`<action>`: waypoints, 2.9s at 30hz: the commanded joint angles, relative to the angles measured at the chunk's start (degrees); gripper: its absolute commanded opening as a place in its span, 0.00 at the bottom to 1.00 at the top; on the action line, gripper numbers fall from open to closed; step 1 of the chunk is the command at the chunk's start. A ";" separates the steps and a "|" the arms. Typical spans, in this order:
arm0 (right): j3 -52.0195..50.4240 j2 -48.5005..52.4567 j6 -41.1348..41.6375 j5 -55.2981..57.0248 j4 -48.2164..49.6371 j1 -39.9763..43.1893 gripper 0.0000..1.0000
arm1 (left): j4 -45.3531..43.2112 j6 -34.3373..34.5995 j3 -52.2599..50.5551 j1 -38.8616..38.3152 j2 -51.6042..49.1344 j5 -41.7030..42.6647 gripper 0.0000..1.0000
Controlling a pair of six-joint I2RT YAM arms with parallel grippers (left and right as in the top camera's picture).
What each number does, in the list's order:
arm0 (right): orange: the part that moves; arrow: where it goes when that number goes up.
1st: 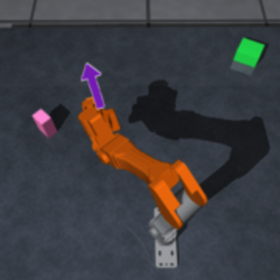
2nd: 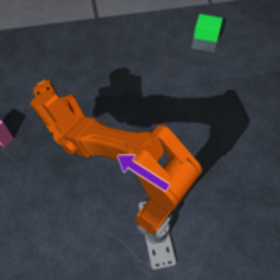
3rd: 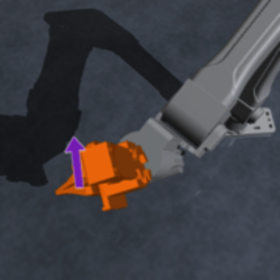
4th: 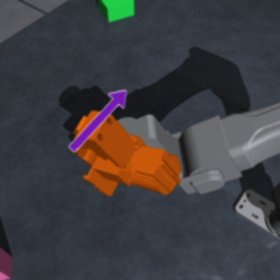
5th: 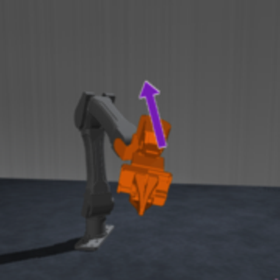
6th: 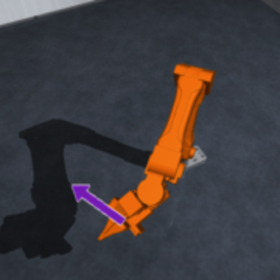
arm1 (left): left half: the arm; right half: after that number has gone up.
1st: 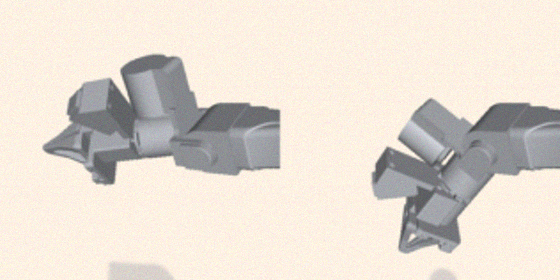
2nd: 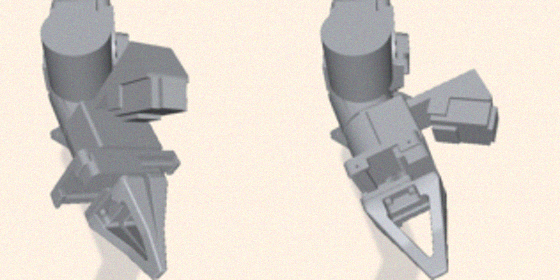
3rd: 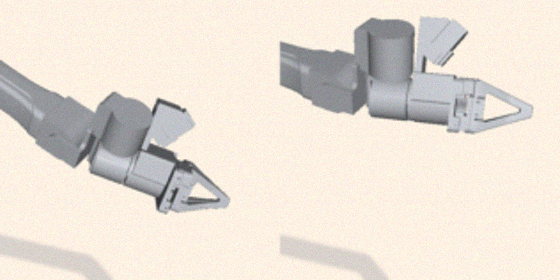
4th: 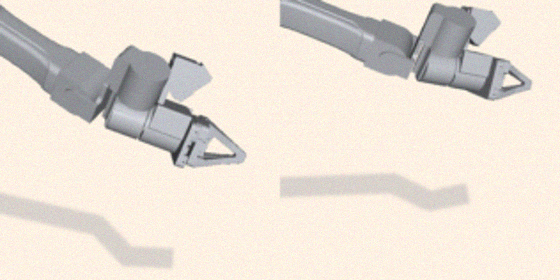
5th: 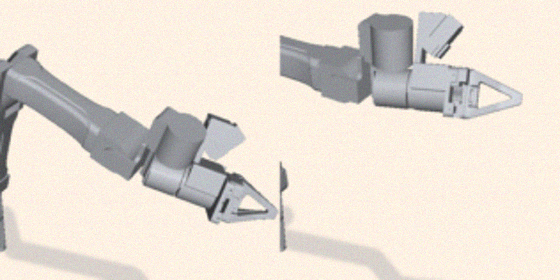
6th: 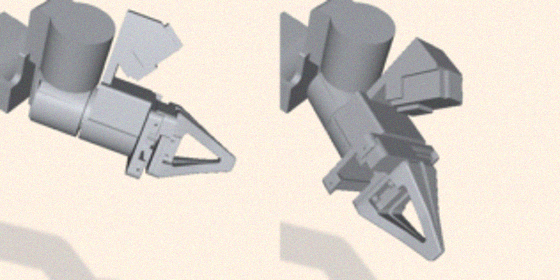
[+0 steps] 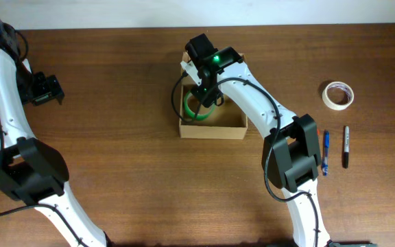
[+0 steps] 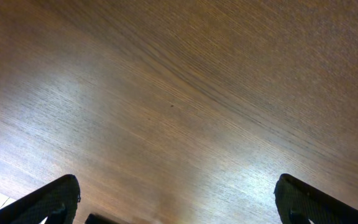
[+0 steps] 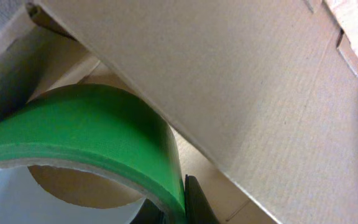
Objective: Pack container
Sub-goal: 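Lower the green tape roll into the box and open the right gripper, then move the right gripper to the white tape roll and grasp it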
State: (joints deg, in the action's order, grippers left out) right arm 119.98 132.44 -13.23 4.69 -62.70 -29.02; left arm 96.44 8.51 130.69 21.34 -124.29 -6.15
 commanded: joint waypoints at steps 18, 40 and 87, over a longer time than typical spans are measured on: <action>14.34 -1.22 5.22 5.70 -8.48 0.04 0.36 | 0.02 -1.11 -0.22 0.20 -0.26 0.39 1.00; 2.91 -26.03 23.37 8.11 -12.28 42.71 0.47 | 0.02 -1.11 -0.22 0.20 -0.26 0.39 1.00; 1.27 -0.09 18.58 -8.98 -8.92 49.94 0.04 | 0.02 -1.11 -0.22 0.20 -0.26 0.39 1.00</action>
State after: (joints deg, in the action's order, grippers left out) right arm 117.49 139.24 16.75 -2.98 -70.11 24.16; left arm 96.44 8.32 130.69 21.34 -124.29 -6.13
